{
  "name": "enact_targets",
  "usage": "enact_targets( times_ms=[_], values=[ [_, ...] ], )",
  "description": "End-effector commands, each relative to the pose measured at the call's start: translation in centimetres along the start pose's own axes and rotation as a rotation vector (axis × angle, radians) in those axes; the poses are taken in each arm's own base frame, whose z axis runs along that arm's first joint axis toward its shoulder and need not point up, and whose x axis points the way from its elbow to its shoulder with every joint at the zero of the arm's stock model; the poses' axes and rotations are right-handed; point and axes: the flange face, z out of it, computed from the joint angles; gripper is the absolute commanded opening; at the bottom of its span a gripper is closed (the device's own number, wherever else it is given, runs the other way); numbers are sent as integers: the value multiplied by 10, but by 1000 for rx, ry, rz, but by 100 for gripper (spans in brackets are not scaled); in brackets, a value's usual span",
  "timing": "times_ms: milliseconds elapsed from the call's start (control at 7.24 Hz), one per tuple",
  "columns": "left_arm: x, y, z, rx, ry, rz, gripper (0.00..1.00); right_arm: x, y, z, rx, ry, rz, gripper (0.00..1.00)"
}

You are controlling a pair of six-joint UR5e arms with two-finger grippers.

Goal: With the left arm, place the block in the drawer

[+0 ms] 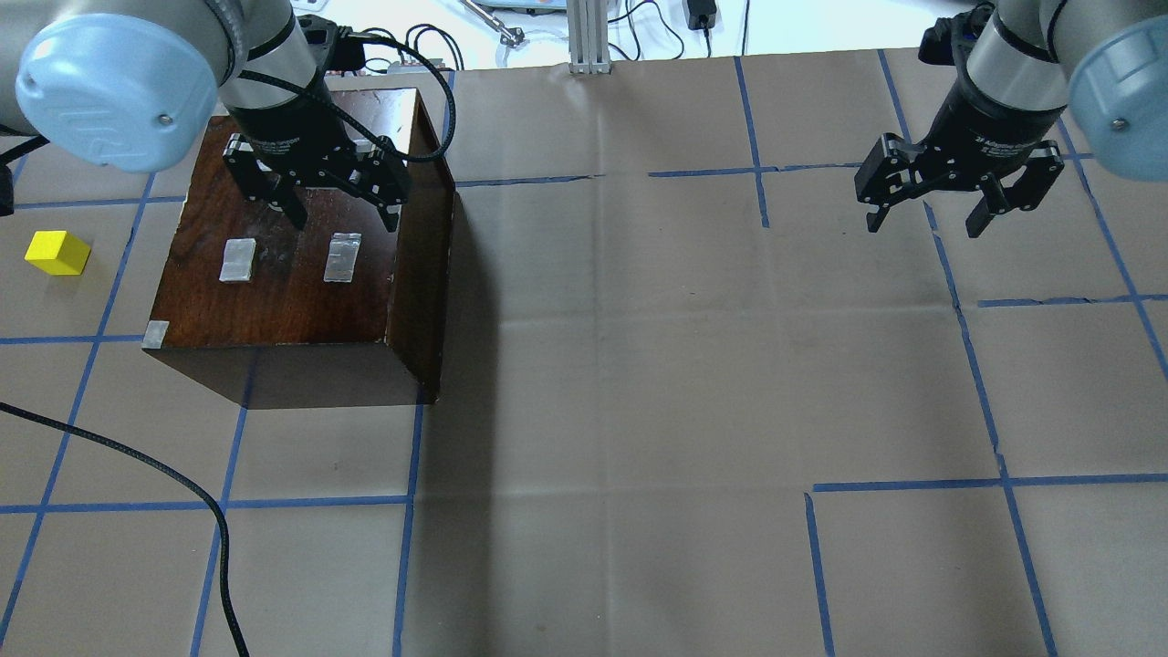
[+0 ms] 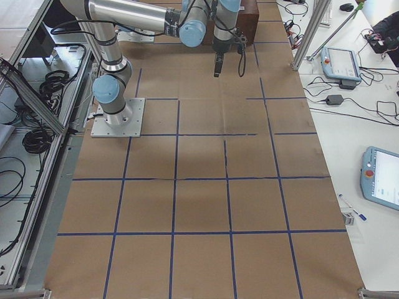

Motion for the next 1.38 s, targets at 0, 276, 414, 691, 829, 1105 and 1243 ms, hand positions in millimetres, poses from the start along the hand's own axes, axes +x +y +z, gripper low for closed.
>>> enact_targets(
  times_ms=[0,276,414,691,829,1105,1243],
  values=[
    [0,-1,1,-3,2,0,99,0,0,0,0,0,0,100],
    [0,-1,2,-4,-1,0,99,0,0,0,0,0,0,100],
    [0,0,1,-1,-2,0,99,0,0,-1,1,0,0,100],
    [-5,-3,1,5,0,-9,99,0,0,0,0,0,0,100],
    [-9,-5,1,11,1,-13,99,0,0,0,0,0,1,100],
    [-12,-5,-5,35,-3,-1,99,0,0,-1,1,0,1,100],
    [-33,-9,-14,50,-5,8,99,0,0,-1,1,0,1,100]
  ],
)
